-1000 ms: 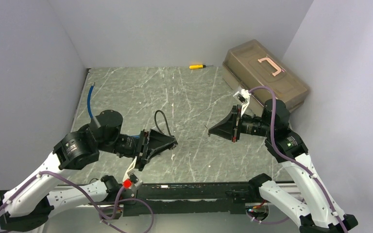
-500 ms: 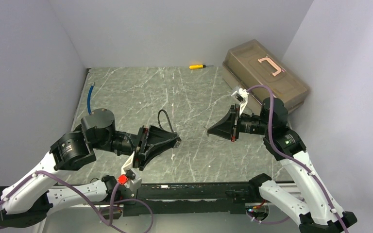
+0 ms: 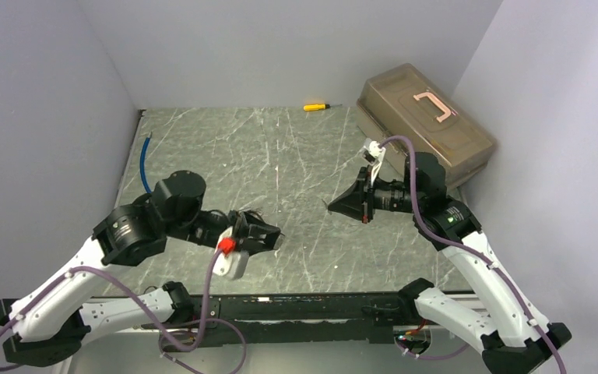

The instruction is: Unlock with the key

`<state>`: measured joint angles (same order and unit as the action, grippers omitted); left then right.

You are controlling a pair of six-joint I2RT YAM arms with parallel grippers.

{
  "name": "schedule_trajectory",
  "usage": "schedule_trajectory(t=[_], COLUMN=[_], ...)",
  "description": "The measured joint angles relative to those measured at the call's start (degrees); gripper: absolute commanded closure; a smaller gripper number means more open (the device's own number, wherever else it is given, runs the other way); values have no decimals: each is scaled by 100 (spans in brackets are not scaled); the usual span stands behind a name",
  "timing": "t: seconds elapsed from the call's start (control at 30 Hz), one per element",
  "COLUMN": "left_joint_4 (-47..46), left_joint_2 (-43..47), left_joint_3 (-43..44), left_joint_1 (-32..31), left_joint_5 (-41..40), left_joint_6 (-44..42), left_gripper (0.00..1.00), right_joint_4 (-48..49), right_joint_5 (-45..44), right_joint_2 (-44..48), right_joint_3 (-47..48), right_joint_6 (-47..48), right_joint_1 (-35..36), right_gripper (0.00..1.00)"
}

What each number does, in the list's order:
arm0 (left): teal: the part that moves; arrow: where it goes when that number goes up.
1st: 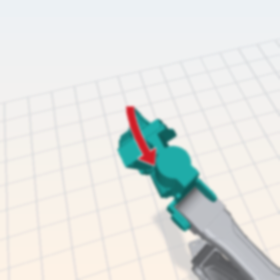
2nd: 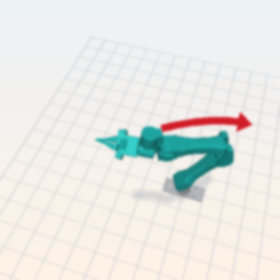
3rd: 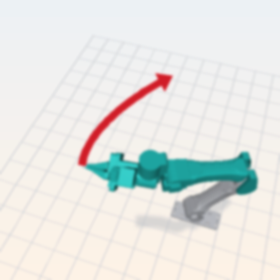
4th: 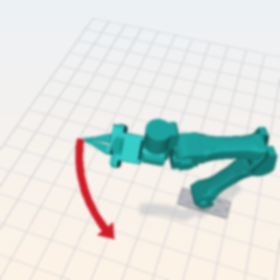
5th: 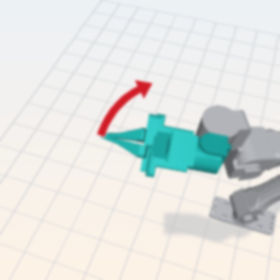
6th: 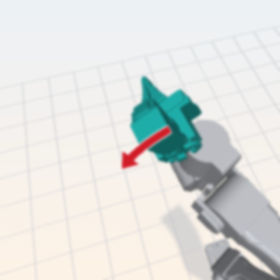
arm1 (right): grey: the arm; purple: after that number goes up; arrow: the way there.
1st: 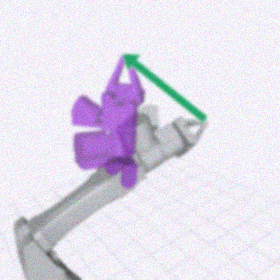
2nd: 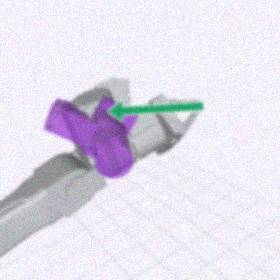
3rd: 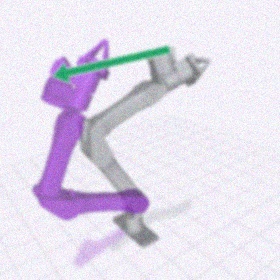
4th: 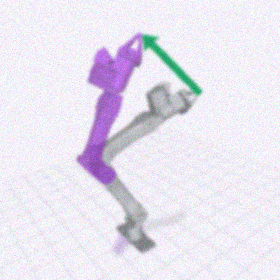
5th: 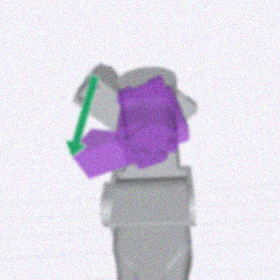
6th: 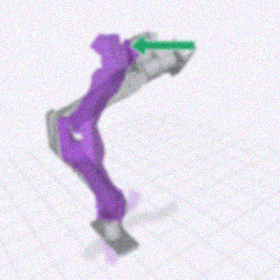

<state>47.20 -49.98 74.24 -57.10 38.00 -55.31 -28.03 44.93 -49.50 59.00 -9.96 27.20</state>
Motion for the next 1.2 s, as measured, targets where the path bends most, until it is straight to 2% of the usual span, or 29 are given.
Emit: schedule_trajectory(t=[0.07,0.17,0.23,0.33,0.47,0.53,0.73,0.9,1.2], left_joint_4=[208,774,1268,2634,3442,3620,3788,3792,3560], left_joint_2=[-87,-315,-590,-1456,-2505,-2660,-2400,-2070,-2057], left_joint_3=[-94,-188,-164,140,293,293,240,-332,-752], left_joint_1=[437,1427,1965,2538,2643,2656,2632,2627,2627], left_joint_5=[295,935,1375,2083,2564,2662,3075,3585,4076], left_joint_6=[463,876,879,487,516,560,1425,1773,2465], left_gripper=[100,100,100,100,100,100,100,100,100], right_joint_4=[-105,-369,-525,-833,-1263,-1462,-2037,-2302,-2555], right_joint_5=[-243,-846,-1266,-2081,-2975,-3440,-4520,-5090,-5508], right_joint_2=[-44,-164,-216,-306,-549,-682,-1123,-1622,-2310], right_joint_3=[48,264,385,566,782,850,1314,1904,2559], right_joint_6=[177,516,745,1102,1445,1596,1969,2229,2730], right_joint_1=[210,765,1202,2013,2852,3230,4352,5187,5871], right_gripper=[100,100,100,100,100,100,100,100,100])
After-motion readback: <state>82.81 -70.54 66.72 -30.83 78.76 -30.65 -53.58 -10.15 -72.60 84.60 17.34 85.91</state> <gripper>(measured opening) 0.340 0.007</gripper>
